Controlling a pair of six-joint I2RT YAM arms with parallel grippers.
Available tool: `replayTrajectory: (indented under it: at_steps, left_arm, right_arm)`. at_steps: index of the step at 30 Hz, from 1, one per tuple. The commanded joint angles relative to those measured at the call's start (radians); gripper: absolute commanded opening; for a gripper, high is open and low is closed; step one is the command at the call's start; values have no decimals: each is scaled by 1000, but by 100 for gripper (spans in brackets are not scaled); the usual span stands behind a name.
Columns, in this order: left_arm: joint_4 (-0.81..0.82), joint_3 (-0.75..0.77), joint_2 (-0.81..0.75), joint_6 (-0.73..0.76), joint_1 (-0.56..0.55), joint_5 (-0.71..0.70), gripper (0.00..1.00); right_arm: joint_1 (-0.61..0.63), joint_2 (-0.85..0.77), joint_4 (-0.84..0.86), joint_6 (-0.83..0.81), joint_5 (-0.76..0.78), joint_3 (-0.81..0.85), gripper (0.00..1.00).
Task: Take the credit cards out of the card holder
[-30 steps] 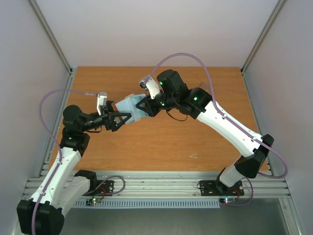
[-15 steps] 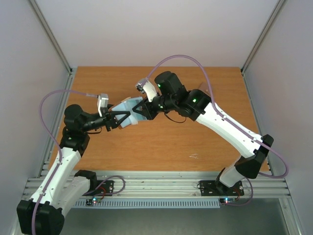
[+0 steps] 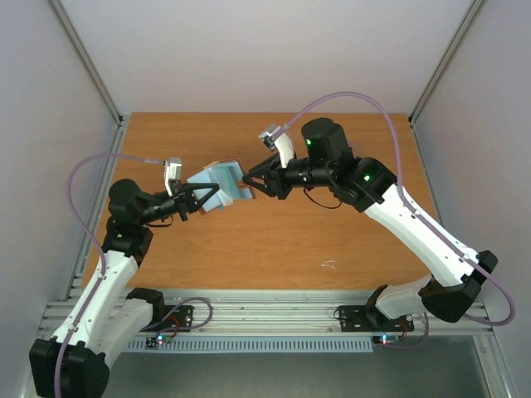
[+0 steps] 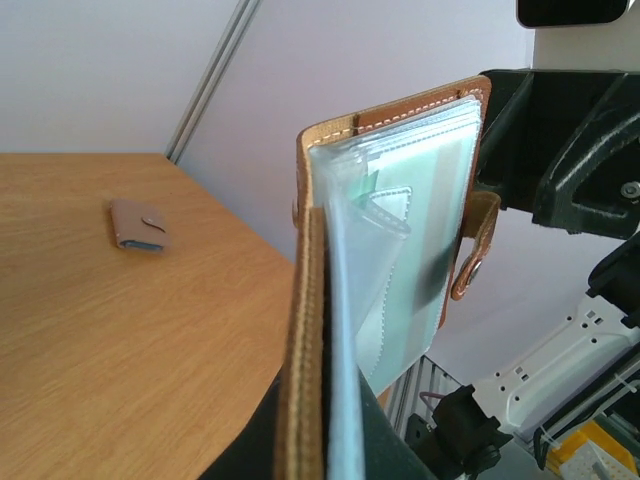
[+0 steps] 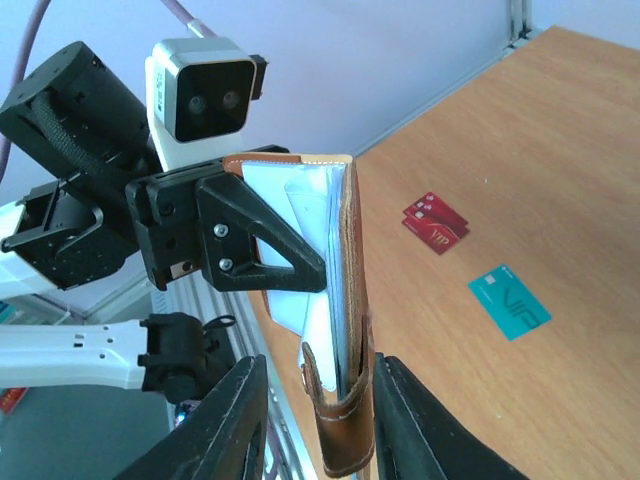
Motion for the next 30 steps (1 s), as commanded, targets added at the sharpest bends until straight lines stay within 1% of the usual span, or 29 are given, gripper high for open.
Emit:
replayTrajectory:
  at_steps: [1,4,7,8,9,10,13,15,16,18,19,20,21,22,23,24,25,26,30]
  left_arm:
    - [88,-7,-2,-13,6,20,0]
    - [74,-6,-4,4,6,22,0]
    - [73,-6,-3,-5,8,8,0]
    - [73,-4,-2,-5,8,11,0]
    - [74,-4,-2,-6,8,14,0]
    - [75,-6,-4,-6,8,18,0]
    - [86,-10,-8,-8,10,26,0]
    - [88,-15,-8,-22,18,0,0]
    - [73,-15,-7,-40,26,-33,0]
    - [-8,-6,-5,-63,44,-179,0]
    - [-76,-4,-4,-69,55,-286,5]
    - [-152,-1,-2,-78,69,-416,15]
    - [-229,0,2,-87,88,-530,23]
    - [-292,-3,7,-94,107,-628,26]
    - [-341,-9,11,-96,128,-692,28]
    - [-379,-10,11,-95,136,-732,32]
    - [-410,-10,6,-95,171,-754,35]
    - [-427,-10,-1,-92,183,-761,36]
    - [-408,-14,-16,-85,205,-710,36]
  right_arm:
    - [-16,-8,4,1,-37,-14,30]
    - [-16,30,6,9,-70,15,34]
    - [-16,79,11,13,-140,63,40]
    - [-16,95,11,15,-153,80,40]
    - [-15,107,14,19,-152,92,35]
    - [-15,114,20,21,-144,97,28]
    - [-16,109,59,38,-136,83,3]
    - [-17,102,65,46,-147,78,1]
    - [-17,99,55,46,-133,78,1]
    - [-20,86,21,45,-90,73,1]
    - [-20,78,7,45,-69,69,1]
    - [-21,70,-10,42,-56,64,1]
    - [-22,63,-25,41,-48,61,1]
    - [-21,58,-35,40,-47,58,1]
    - [-21,52,-45,40,-42,56,1]
    - [-22,47,-58,41,-25,55,1]
    - [-21,42,-75,40,-1,55,1]
    - [-20,37,-91,40,37,54,1]
    - [-20,46,-186,58,236,81,1]
